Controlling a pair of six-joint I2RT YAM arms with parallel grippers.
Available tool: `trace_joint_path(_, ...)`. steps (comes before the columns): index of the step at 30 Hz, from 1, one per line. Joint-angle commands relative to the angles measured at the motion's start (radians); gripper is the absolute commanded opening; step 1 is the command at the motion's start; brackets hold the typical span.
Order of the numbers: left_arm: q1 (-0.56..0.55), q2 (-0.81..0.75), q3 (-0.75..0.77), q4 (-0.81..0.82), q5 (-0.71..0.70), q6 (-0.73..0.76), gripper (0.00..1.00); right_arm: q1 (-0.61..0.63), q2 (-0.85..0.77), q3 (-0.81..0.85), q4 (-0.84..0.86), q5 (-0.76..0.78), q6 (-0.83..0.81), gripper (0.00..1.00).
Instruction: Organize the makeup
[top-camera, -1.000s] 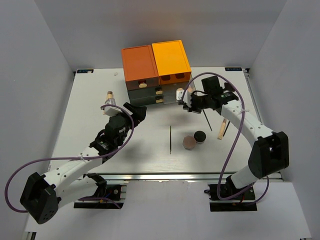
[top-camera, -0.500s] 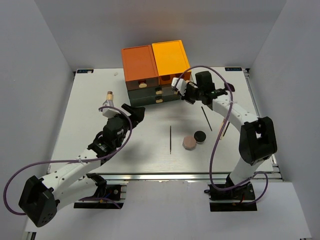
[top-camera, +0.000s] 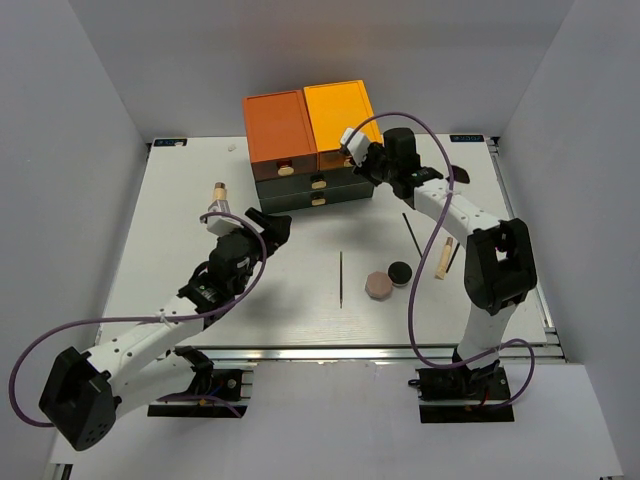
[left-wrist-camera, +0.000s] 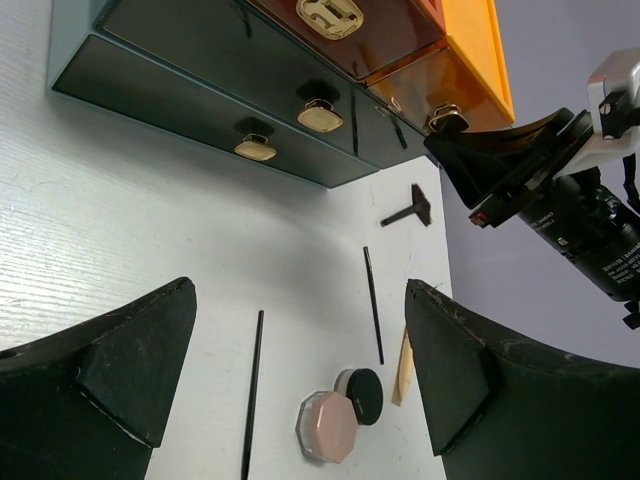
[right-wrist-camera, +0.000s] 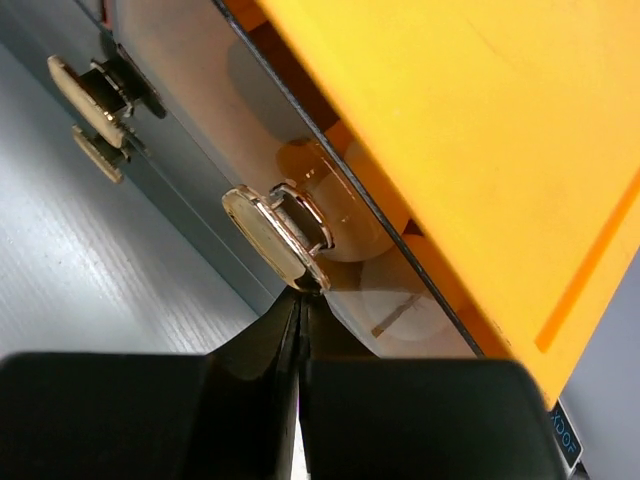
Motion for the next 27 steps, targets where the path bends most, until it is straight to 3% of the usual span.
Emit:
trace_joint_path(1,0.007,0.000,0.003,0.017,0.004,0.000,0.95,0.008,-0.007,0.029,0.111,0.055,0.035,0.00)
trace_joint_path(11,0.011,0.025,0.009,0.029,0.019,0.006,0.95,0.008,-0.002,0.004,0.183,0.127,0.063,0.00)
trace_joint_path(13,0.011,0.026,0.009,0.028,0.021,0.007,0.95,0.006,-0.015,0.029,0.073,0.038,0.025,0.00)
trace_joint_path(16,0.014,0.020,0.009,0.023,0.018,0.010,0.95,-0.014,-0.099,0.029,-0.166,-0.291,-0.171,0.00)
trace_joint_path(18,0.016,0.014,0.000,0.024,0.016,0.009,0.95,-0.021,-0.188,-0.026,-0.204,-0.458,-0.262,0.15)
trace_joint_path(19,0.016,0.012,-0.001,0.027,0.016,0.007,0.95,-0.023,-0.224,-0.041,-0.190,-0.485,-0.294,0.35)
trace_joint_path(20,0.017,0.011,-0.003,0.032,0.018,0.007,0.95,-0.021,-0.229,-0.045,-0.185,-0.505,-0.305,0.43)
trace_joint_path(27,0.022,0.017,-0.001,0.037,0.029,0.015,0.95,-0.038,-0.098,0.233,-0.374,-0.556,-0.345,0.60)
